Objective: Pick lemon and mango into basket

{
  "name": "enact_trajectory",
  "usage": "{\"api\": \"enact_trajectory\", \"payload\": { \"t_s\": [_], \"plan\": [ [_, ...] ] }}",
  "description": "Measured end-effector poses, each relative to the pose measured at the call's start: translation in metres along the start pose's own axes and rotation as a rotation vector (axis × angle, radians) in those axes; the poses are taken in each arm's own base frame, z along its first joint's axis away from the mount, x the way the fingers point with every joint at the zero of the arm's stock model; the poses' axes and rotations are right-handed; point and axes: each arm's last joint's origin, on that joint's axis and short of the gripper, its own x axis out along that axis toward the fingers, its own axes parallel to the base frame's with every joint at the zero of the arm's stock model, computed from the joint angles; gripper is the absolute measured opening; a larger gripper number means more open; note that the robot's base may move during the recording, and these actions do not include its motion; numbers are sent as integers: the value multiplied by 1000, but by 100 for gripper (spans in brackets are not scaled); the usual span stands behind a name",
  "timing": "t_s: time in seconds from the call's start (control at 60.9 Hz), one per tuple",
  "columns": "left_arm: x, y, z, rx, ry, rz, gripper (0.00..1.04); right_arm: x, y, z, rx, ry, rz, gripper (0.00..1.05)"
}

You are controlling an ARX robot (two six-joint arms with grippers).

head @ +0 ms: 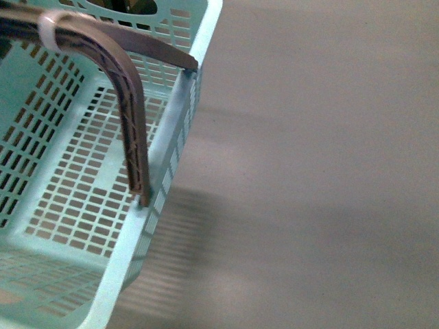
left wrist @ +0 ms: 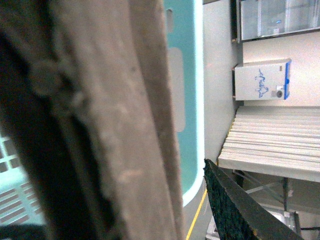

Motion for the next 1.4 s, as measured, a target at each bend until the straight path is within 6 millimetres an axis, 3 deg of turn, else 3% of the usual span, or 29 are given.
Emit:
{"api": "enact_trajectory", "payload": {
  "t_s": [0.131,0.378,1.395],
  "plan": [
    [-33,-11,9,-25,-31,-35,29,0,0,0,0,0,0,96],
    [-61,-23,12,-23,-20,-116,29,0,0,0,0,0,0,96],
    [-61,-21,12,-3,-26,-113,29,0,0,0,0,0,0,96]
  ]
}}
